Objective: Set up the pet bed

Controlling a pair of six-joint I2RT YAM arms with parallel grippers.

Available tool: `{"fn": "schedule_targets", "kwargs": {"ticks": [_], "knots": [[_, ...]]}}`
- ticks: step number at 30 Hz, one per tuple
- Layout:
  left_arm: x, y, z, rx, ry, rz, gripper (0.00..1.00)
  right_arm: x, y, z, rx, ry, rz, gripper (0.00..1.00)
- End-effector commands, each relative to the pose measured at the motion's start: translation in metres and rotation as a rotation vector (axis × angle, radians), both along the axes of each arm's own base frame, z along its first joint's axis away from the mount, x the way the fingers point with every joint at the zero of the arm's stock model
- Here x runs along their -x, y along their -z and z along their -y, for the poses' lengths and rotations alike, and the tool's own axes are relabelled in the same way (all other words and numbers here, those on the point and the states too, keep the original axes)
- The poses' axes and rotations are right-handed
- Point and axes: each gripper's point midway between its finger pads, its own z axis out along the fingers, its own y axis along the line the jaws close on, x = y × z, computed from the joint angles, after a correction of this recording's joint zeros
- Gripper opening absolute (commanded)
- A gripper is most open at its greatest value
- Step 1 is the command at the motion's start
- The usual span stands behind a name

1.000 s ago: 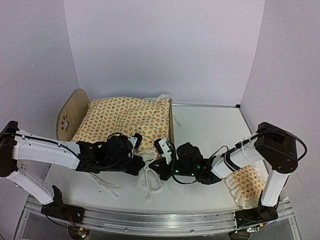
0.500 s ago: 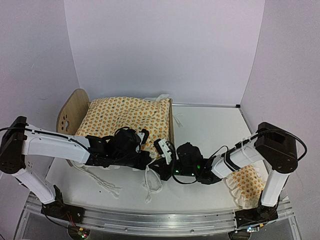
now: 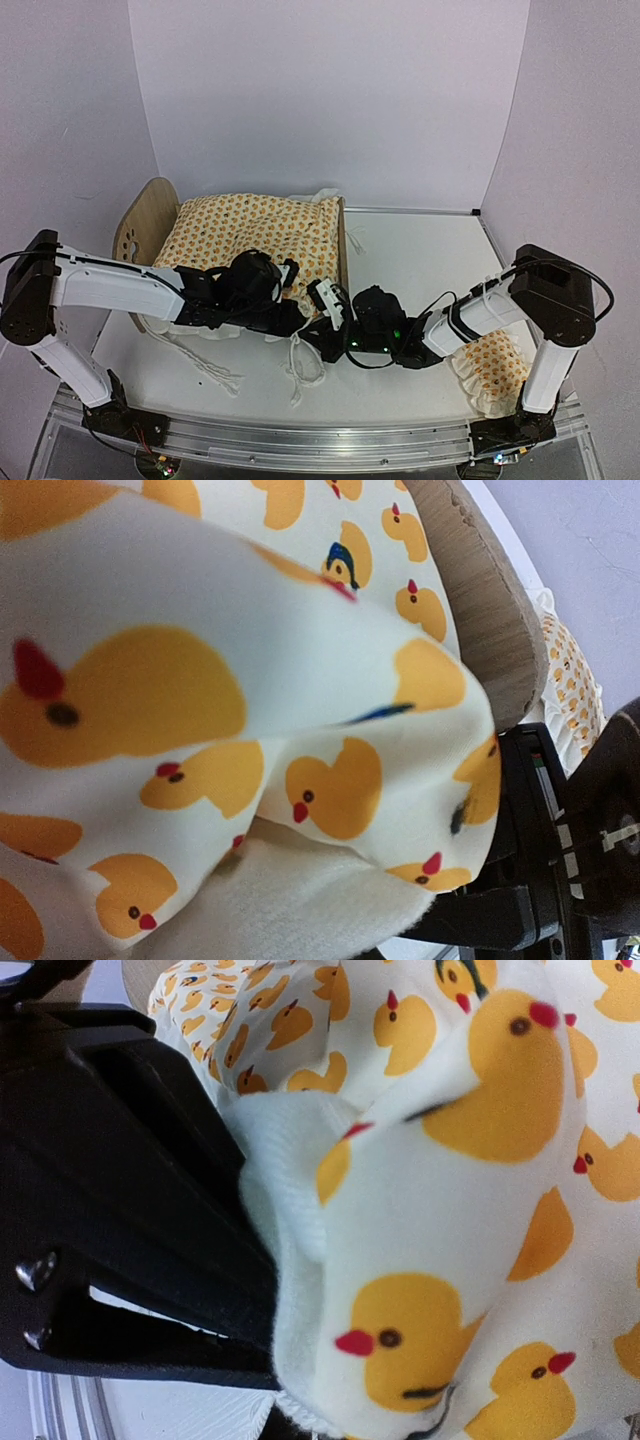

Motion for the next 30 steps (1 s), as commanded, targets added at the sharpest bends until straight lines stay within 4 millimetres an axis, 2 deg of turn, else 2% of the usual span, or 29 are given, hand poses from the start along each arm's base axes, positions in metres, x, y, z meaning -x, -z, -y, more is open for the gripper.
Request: {"fn": "schedule_targets", "kwargs": {"ticks": [1, 2, 4, 9, 13, 18, 20, 22, 26, 30], "knots": [[0.007, -0.018, 0.007, 0.089, 0.026, -0.034, 0.09, -0.027, -0.032, 0.002, -0.068, 0.123, 0.045, 0.00], [0.008, -0.018, 0.006, 0.091, 0.026, -0.038, 0.09, -0.037, -0.028, 0.010, -0.050, 0.197, 0.043, 0.00], [0.009, -0.017, 0.005, 0.091, 0.021, -0.045, 0.09, -0.041, -0.026, 0.015, -0.058, 0.246, 0.022, 0.00], [0.001, -0.011, -0.003, 0.089, -0.037, -0.033, 0.08, -0.034, -0.034, 0.001, -0.174, 0.164, 0.071, 0.00], [-0.006, -0.015, -0.010, 0.105, -0.064, -0.016, 0.08, -0.027, -0.050, -0.007, -0.259, 0.094, 0.135, 0.00], [-0.008, -0.031, -0.015, 0.146, -0.060, 0.023, 0.08, -0.025, -0.048, -0.009, -0.252, 0.065, 0.160, 0.00], [-0.002, -0.046, -0.016, 0.202, -0.026, 0.053, 0.09, -0.025, -0.046, -0.007, -0.249, 0.065, 0.160, 0.00], [0.004, -0.050, -0.018, 0.225, 0.008, 0.069, 0.12, -0.023, -0.044, -0.005, -0.251, 0.042, 0.166, 0.00], [-0.005, -0.052, -0.022, 0.186, -0.025, 0.099, 0.15, -0.015, -0.040, -0.011, -0.246, -0.067, 0.196, 0.00], [-0.008, -0.050, -0.017, 0.157, -0.011, 0.100, 0.14, -0.014, -0.050, -0.013, -0.266, -0.148, 0.233, 0.00]]}}
